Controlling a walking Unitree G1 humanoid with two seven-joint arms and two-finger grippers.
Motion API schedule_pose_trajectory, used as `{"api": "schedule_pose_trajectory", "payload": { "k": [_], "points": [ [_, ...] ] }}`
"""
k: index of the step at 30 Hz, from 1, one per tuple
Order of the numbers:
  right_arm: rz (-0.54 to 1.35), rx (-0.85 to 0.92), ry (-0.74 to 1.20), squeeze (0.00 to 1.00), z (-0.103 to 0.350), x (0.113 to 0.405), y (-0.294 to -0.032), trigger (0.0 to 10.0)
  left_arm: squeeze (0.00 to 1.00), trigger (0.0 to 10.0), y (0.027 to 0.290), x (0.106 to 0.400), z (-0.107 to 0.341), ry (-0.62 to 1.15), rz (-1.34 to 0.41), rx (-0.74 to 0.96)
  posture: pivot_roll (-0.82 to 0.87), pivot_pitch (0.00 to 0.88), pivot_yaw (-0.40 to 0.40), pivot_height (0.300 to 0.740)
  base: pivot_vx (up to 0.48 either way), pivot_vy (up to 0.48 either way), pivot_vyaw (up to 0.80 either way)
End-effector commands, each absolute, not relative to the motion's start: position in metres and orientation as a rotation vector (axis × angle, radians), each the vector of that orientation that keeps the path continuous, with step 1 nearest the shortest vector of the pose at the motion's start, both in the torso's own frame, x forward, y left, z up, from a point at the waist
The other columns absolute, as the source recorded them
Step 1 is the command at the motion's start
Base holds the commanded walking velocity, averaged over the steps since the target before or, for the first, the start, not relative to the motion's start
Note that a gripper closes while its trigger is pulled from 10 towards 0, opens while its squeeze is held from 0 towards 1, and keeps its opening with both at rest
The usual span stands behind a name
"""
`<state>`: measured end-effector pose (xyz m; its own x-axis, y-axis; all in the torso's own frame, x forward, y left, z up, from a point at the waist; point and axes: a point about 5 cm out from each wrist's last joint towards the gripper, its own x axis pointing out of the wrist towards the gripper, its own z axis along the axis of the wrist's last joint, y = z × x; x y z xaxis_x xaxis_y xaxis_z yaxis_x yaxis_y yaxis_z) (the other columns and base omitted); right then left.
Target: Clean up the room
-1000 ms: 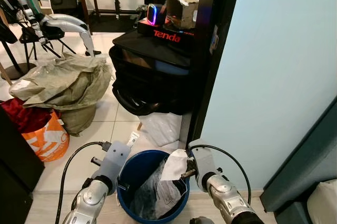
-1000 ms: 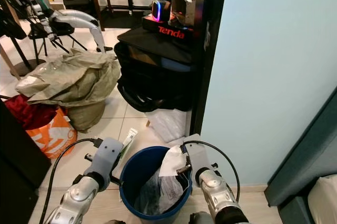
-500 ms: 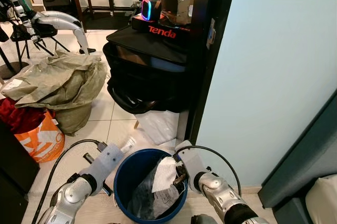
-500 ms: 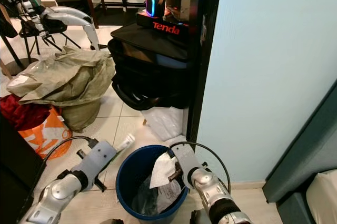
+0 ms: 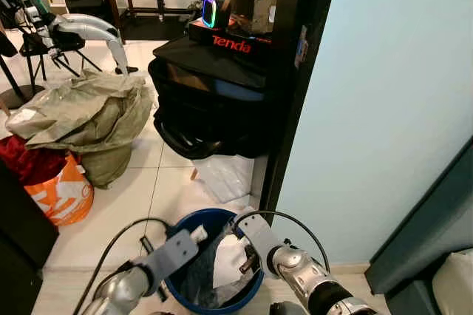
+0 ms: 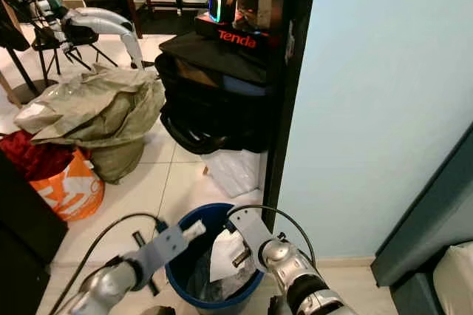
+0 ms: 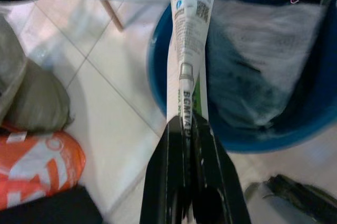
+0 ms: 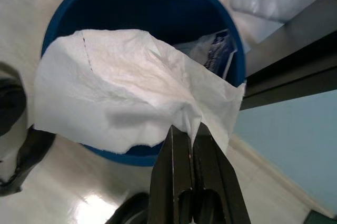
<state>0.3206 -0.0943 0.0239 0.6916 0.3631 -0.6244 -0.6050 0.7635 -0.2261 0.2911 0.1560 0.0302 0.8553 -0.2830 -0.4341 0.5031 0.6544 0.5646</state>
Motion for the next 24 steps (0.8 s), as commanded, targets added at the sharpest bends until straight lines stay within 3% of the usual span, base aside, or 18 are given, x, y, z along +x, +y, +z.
{"api": "schedule_pose_trajectory", "payload": {
  "k": [1, 14, 23, 24],
  "points": [
    [0.555, -0.457, 0.598, 0.00, 0.022, 0.320, -0.094, 10.0, 0.00, 10.0, 0.155, 0.291, 0.022, 0.356, -0.425, 0.726, 0.02, 0.135, -0.070, 0.600, 0.000, 0.000, 0.00],
    [0.560, -0.461, 0.635, 0.00, 0.016, 0.316, -0.094, 10.0, 0.00, 10.0, 0.141, 0.296, 0.013, 0.408, -0.437, 0.716, 0.00, 0.131, -0.047, 0.600, 0.000, 0.000, 0.00],
    [0.556, -0.468, 0.636, 0.00, 0.016, 0.315, -0.092, 10.0, 0.03, 10.0, 0.140, 0.295, 0.007, 0.455, -0.373, 0.583, 0.00, 0.126, -0.048, 0.600, 0.000, 0.000, 0.00],
    [0.558, -0.470, 0.635, 0.00, 0.016, 0.315, -0.092, 10.0, 0.32, 10.0, 0.139, 0.296, 0.008, 0.456, -0.362, 0.556, 0.00, 0.121, -0.049, 0.600, 0.000, 0.000, 0.00]
  ]
}}
